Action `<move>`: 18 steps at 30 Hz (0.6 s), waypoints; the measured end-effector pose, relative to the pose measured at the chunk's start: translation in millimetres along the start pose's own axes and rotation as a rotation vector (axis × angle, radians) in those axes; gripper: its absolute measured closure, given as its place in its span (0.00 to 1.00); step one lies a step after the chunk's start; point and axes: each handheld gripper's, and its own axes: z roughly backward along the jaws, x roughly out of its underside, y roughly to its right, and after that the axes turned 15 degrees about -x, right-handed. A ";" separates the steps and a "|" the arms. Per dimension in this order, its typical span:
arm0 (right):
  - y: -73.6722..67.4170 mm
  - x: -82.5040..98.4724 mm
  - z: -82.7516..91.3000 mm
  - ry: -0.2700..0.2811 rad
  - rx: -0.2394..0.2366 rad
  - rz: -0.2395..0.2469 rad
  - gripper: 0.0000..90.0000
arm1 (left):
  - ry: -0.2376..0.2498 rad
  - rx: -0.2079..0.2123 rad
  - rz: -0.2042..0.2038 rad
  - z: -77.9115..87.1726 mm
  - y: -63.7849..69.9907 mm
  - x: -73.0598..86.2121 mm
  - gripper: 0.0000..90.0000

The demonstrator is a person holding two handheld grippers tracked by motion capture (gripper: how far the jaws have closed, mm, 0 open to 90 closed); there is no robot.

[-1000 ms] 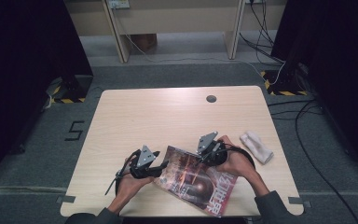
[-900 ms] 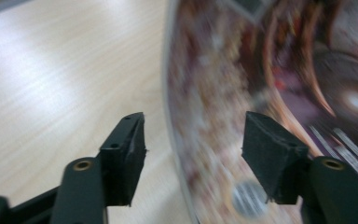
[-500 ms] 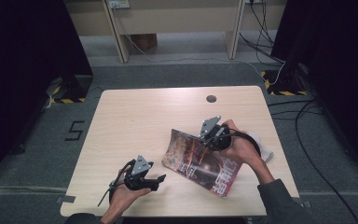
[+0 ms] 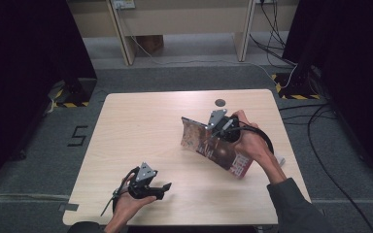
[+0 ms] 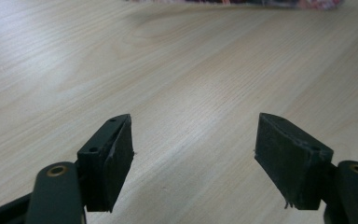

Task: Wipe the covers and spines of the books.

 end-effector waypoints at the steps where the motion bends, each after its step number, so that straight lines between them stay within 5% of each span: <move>1: -0.2 -3.0 0.4 -0.007 0.021 0.012 0.94 | -0.004 -0.002 0.001 0.3 -0.6 0.2 0.31; 6: -19.0 -15.1 -13.4 -0.090 0.046 0.087 0.94 | -0.004 -0.011 0.018 0.1 -4.0 1.1 0.31; 8: -26.1 -14.4 -17.8 -0.076 -0.005 0.085 0.94 | -0.008 -0.013 0.021 0.6 -5.8 1.4 0.30; 18: -50.6 -4.8 -20.2 -0.041 -0.090 0.058 0.94 | -0.013 -0.016 0.026 -0.1 -8.6 2.5 0.30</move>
